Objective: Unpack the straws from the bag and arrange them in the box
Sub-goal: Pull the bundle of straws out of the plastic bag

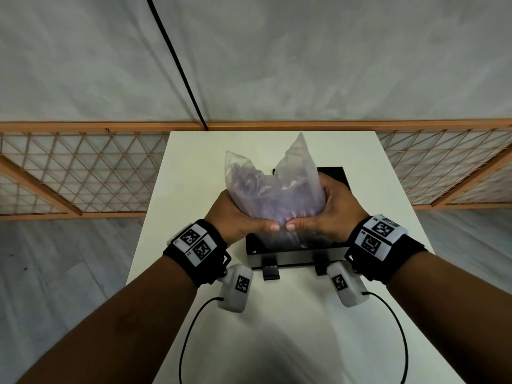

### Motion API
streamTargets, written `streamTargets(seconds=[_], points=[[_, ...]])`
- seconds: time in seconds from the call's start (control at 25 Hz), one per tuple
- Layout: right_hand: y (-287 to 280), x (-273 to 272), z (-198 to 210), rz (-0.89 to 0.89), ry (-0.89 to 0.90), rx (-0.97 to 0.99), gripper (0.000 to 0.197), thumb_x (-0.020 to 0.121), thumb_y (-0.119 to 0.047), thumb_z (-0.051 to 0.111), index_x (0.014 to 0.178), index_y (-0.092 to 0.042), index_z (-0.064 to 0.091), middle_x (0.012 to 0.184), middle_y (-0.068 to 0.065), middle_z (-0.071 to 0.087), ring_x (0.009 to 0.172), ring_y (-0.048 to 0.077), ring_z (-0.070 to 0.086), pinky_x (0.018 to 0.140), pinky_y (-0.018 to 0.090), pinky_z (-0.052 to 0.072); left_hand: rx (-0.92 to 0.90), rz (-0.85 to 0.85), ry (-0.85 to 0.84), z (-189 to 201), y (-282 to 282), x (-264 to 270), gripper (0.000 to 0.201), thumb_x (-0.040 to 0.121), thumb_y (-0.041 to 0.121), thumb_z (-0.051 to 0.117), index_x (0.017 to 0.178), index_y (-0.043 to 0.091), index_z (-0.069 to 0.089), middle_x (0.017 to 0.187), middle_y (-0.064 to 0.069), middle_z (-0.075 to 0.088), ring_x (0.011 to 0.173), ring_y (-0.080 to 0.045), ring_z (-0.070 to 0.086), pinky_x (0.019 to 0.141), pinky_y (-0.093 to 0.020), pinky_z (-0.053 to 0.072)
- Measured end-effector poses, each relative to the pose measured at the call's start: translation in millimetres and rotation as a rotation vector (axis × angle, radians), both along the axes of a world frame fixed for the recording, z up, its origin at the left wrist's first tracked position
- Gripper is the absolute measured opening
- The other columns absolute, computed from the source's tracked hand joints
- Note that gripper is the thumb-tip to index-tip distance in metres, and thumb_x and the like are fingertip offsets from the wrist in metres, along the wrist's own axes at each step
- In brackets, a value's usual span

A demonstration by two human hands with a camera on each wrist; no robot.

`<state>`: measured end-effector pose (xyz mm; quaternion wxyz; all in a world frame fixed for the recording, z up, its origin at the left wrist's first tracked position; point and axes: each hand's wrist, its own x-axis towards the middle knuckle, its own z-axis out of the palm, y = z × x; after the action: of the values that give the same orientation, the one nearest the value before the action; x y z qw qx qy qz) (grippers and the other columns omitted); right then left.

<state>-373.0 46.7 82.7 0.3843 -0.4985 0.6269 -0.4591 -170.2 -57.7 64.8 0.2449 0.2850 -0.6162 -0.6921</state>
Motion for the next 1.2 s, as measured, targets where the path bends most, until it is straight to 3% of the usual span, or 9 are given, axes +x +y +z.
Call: streamTargets(seconds=[0.12,0.28,0.4,0.56,0.72,0.8,0.96,1.08,1.2], points=[[0.7,2.4,2.5,0.02,-0.047,-0.037,0.075,0.054,-0.013,0.097,0.12,-0.016,0.062,0.113,0.002,0.072,0.106,0.015,0.068,0.087,0.042,0.059,-0.016,0.024,0.049,4.5,1.8,1.6,0.064,0.056,-0.01,0.09,0.114,0.008,0.069,0.115,-0.013,0.073,0.113,-0.027,0.068,0.091,-0.049,0.056],[1.5,7.6,-0.6,0.122,-0.135,-0.023,0.086,0.053,-0.002,0.095,0.127,-0.017,0.054,0.119,0.001,0.068,0.114,0.018,0.065,0.086,0.038,0.058,0.009,-0.037,0.124,7.7,0.7,5.5,0.059,0.056,-0.003,0.09,0.105,0.023,0.072,0.11,-0.013,0.072,0.113,-0.035,0.067,0.093,-0.055,0.055],[-1.1,18.3,0.0,0.148,-0.058,0.044,0.085,0.052,-0.005,0.096,0.125,-0.02,0.055,0.115,-0.006,0.07,0.108,0.009,0.067,0.08,0.024,0.057,-0.014,-0.054,0.107,12.0,4.1,-3.3,0.051,0.061,0.001,0.091,0.107,0.003,0.07,0.108,-0.024,0.072,0.107,-0.042,0.068,0.093,-0.062,0.053],[-3.7,15.4,2.8,0.092,-0.033,0.002,0.071,0.055,-0.016,0.096,0.118,-0.017,0.063,0.107,-0.003,0.074,0.101,0.009,0.07,0.084,0.027,0.057,0.011,-0.022,0.15,18.1,3.1,-7.3,0.045,0.067,0.002,0.088,0.107,0.0,0.07,0.106,-0.024,0.073,0.103,-0.041,0.07,0.09,-0.05,0.056],[-0.6,4.3,-0.2,0.092,-0.076,0.014,0.074,0.055,-0.022,0.097,0.119,-0.02,0.06,0.111,0.0,0.073,0.103,0.017,0.07,0.087,0.038,0.058,0.064,0.062,0.207,17.2,-0.2,1.8,0.063,0.051,0.033,0.098,0.104,0.016,0.07,0.101,-0.01,0.072,0.098,-0.029,0.07,0.081,-0.038,0.057],[0.6,2.0,7.5,0.054,-0.158,-0.054,0.075,0.057,-0.026,0.094,0.121,-0.016,0.058,0.113,0.0,0.072,0.106,0.018,0.069,0.085,0.032,0.057,0.102,0.176,0.259,23.5,-3.6,2.8,0.073,0.048,0.045,0.097,0.104,0.012,0.063,0.099,-0.008,0.068,0.095,-0.023,0.067,0.08,-0.034,0.056],[-7.0,5.9,36.9,-0.029,-0.269,-0.23,0.039,0.075,-0.021,0.077,0.109,-0.009,0.062,0.1,0.0,0.069,0.094,0.013,0.066,0.081,0.026,0.053,0.066,0.311,0.202,48.1,-4.6,-2.3,0.033,0.078,0.028,0.079,0.083,0.012,0.051,0.101,-0.019,0.069,0.092,-0.025,0.066,0.078,-0.04,0.053],[-17.8,3.3,49.6,-0.062,-0.014,-0.195,0.007,0.081,-0.019,0.069,0.085,-0.013,0.068,0.082,0.002,0.068,0.076,0.014,0.062,0.076,0.037,0.052,0.057,0.366,0.17,56.4,-4.9,-7.8,0.021,0.099,0.011,0.056,0.08,0.012,0.048,0.098,-0.014,0.075,0.096,-0.025,0.07,0.078,-0.041,0.054],[-21.0,-3.1,60.8,-0.093,0.114,-0.203,0.007,0.082,-0.021,0.065,0.076,-0.019,0.065,0.074,-0.002,0.064,0.07,0.011,0.056,0.071,0.032,0.047,0.08,0.451,0.193,63.0,-6.5,-7.8,0.02,0.101,0.019,0.054,0.083,0.011,0.049,0.094,-0.012,0.078,0.088,-0.024,0.074,0.073,-0.04,0.058]])
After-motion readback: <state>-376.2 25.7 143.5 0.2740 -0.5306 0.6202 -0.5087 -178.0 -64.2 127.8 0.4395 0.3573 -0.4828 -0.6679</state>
